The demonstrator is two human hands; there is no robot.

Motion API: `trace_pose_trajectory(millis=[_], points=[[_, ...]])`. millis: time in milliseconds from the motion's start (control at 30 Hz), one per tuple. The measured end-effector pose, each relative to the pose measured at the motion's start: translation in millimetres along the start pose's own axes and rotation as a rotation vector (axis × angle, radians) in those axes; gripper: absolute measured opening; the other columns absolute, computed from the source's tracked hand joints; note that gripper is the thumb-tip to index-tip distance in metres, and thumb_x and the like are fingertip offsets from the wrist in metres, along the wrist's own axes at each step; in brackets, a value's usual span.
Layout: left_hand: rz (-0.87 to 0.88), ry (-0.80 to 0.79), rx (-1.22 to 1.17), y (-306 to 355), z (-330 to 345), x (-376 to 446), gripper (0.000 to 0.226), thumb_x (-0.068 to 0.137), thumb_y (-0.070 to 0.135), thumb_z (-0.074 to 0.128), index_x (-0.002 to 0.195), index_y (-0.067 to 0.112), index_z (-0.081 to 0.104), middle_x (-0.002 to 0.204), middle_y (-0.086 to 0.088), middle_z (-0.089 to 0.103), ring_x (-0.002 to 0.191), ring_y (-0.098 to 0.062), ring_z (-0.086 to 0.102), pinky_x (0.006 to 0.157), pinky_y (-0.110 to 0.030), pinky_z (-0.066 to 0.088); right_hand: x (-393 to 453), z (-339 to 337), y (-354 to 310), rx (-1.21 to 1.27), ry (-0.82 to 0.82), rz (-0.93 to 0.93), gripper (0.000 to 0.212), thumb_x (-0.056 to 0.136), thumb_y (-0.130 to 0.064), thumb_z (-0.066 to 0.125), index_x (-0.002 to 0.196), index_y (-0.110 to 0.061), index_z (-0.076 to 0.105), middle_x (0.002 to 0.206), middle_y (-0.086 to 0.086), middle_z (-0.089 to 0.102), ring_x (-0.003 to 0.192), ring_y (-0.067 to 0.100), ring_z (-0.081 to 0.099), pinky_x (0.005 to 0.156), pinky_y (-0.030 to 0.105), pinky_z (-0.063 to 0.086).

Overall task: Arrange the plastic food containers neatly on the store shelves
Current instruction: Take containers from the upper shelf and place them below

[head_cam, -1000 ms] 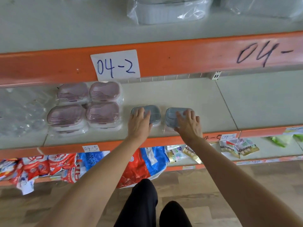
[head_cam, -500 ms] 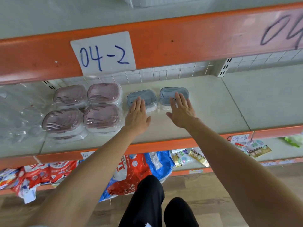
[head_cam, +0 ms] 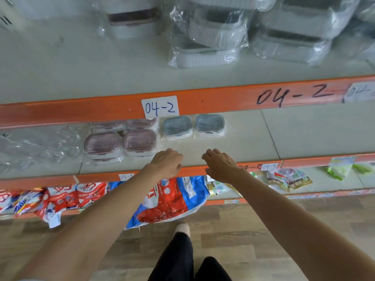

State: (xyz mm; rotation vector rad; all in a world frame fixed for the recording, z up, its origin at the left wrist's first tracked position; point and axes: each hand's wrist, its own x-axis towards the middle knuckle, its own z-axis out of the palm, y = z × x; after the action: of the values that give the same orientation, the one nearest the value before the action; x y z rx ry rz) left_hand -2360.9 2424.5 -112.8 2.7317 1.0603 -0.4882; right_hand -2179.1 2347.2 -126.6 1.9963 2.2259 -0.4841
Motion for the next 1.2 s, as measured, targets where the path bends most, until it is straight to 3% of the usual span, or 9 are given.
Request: trace_pose_trajectory(millis=[100,267,400,567,733,833,967,1200], points=[[-0.011,0.026,0.032,5.3,-29.0,-35.1,0.023,0.095,0.023,0.042,0.102,0.007,0.057,0.103,-0.009,0.060,0.095,-0.026,0.058,0.065,-0.033,0.040,-30.5,-26.4,-13.5,-0.032,0.018,-0.080,0.038,0.093,-0.025,0.050,0.128,-0.012,0.046,0.127,0.006,0.049,0.118,0.022,0.045,0.093,0.035,0.041],[-0.012,0.084,0.105,22.9,-73.9,-86.4,0.023,0.094,0.023,0.042,0.098,0.007,0.058,0.101,-0.010,0.063,0.090,-0.027,0.060,0.063,-0.031,0.037,-68.4,-80.7,-41.3,-0.091,0.054,-0.185,0.034,0.094,-0.021,0.047,0.126,-0.012,0.049,0.125,0.005,0.053,0.115,0.022,0.048,0.092,0.035,0.043],[-0.085,0.232,0.145,31.3,-114.0,-116.6,0.025,0.094,0.024,0.041,0.098,0.008,0.060,0.100,-0.010,0.064,0.090,-0.029,0.062,0.064,-0.030,0.038,-89.3,-131.3,-59.6,-0.172,0.145,-0.273,0.032,0.095,-0.023,0.045,0.125,-0.012,0.050,0.124,0.005,0.054,0.117,0.022,0.048,0.091,0.036,0.043],[-0.136,0.490,0.091,27.2,-169.9,-136.1,0.015,0.088,0.021,0.044,0.080,0.017,0.056,0.087,-0.003,0.066,0.081,-0.025,0.063,0.061,-0.030,0.044,-98.6,-193.4,-73.2,-0.212,0.335,-0.338,0.031,0.093,-0.019,0.045,0.122,-0.014,0.055,0.120,0.003,0.055,0.114,0.022,0.049,0.090,0.031,0.038],[-0.208,0.748,-0.095,-0.4,-218.1,-140.1,0.013,0.087,0.020,0.050,0.085,0.016,0.062,0.086,0.000,0.064,0.081,-0.025,0.061,0.063,-0.029,0.039,-85.9,-247.9,-79.3,-0.219,0.489,-0.267,0.031,0.092,-0.017,0.045,0.120,-0.013,0.056,0.116,0.004,0.056,0.111,0.022,0.049,0.090,0.030,0.038],[-0.236,0.798,-0.158,-27.4,-234.4,-132.5,0.016,0.088,0.020,0.051,0.095,0.014,0.063,0.097,-0.002,0.062,0.089,-0.025,0.060,0.069,-0.030,0.043,-69.4,-269.1,-86.7,-0.205,0.515,-0.255,0.032,0.093,-0.017,0.046,0.124,-0.013,0.056,0.121,0.004,0.055,0.116,0.021,0.048,0.095,0.030,0.036],[-0.227,0.741,-0.190,-68.3,-252.7,-112.4,0.034,0.092,0.021,0.050,0.122,0.007,0.056,0.125,-0.007,0.053,0.118,-0.024,0.048,0.091,-0.038,0.044,-39.5,-285.9,-106.1,-0.095,0.556,-0.196,0.032,0.091,-0.015,0.049,0.121,-0.009,0.057,0.119,0.007,0.055,0.116,0.024,0.048,0.092,0.030,0.037],[-0.192,0.686,-0.184,-128.4,-297.8,-58.0,0.044,0.098,0.026,0.044,0.135,0.002,0.041,0.143,-0.012,0.037,0.131,-0.028,0.035,0.103,-0.041,0.036,16.8,-304.9,-129.5,-0.066,0.529,-0.063,0.031,0.089,-0.013,0.049,0.117,-0.003,0.056,0.119,0.012,0.054,0.113,0.029,0.049,0.094,0.035,0.039]])
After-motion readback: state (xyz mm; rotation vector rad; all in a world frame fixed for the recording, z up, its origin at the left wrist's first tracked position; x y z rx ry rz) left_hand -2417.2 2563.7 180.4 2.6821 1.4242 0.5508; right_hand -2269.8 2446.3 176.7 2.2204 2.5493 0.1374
